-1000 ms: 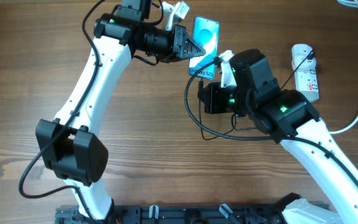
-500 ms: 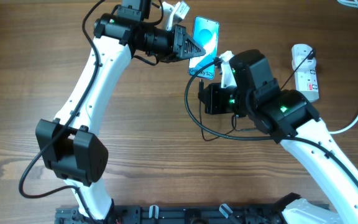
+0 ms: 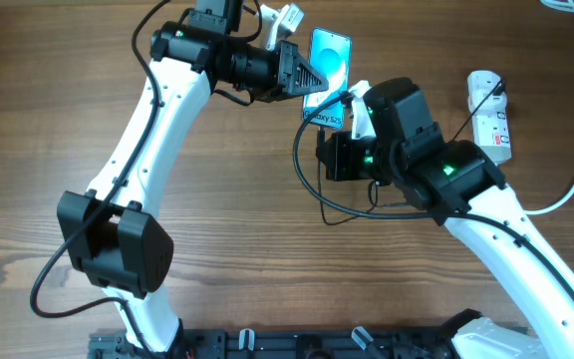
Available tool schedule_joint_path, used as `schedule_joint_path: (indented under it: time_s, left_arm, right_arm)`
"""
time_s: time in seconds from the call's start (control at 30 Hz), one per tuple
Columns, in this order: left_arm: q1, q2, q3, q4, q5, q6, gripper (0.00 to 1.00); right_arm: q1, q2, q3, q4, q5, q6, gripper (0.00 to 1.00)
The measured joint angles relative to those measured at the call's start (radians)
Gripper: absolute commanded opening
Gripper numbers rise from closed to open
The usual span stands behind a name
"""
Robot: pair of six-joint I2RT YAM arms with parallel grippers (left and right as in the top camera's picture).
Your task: Plug charger to phone and switch on socket
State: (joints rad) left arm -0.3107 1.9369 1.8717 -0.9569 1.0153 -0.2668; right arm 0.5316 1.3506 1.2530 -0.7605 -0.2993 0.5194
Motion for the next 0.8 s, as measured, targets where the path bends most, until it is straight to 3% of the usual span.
schedule_joint_path:
  time_s: [0.8]
  left_arm:
    - [0.000, 0.000, 0.000, 0.004, -0.054, 0.000, 0.04]
  right_arm:
    - [0.000, 0.000, 0.000, -0.001, -0.022, -0.005, 0.05]
